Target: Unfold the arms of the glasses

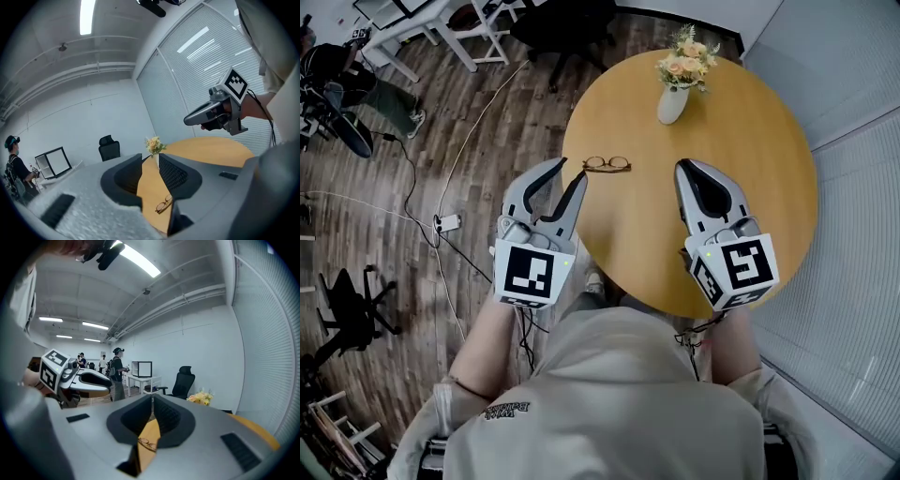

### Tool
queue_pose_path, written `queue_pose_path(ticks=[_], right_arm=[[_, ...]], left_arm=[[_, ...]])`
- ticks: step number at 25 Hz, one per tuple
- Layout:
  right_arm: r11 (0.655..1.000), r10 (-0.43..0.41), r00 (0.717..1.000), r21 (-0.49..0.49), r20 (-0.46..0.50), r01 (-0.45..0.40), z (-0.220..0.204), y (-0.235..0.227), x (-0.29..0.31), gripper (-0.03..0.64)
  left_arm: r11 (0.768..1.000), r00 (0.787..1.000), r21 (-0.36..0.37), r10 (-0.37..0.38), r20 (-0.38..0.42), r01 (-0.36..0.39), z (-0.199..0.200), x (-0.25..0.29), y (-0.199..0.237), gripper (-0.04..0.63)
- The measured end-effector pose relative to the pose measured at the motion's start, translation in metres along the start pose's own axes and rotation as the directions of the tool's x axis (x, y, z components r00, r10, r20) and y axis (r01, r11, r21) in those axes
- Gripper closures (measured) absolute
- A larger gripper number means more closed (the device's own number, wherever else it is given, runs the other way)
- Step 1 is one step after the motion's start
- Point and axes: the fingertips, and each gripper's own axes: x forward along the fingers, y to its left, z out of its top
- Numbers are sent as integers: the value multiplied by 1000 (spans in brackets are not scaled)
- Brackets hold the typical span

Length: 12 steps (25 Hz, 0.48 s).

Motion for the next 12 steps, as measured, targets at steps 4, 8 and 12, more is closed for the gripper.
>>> queue_pose_path(ticks=[4,8,12], right_arm=[[1000,8,1000,-15,-8,-8,-4,-1,9,581],[1000,7,1000,-13,-21,-7,-11,-6,23,581],[1000,2,999,-5,-41,-2,-23,-16,37,581]], left_arm=[[1000,999,3,3,-39,-3,-17,20,4,474],[1000,995,30,-7,-96,10,-40,37,5,462],[993,987,103,-38,-159,55,-60,56,2,460]])
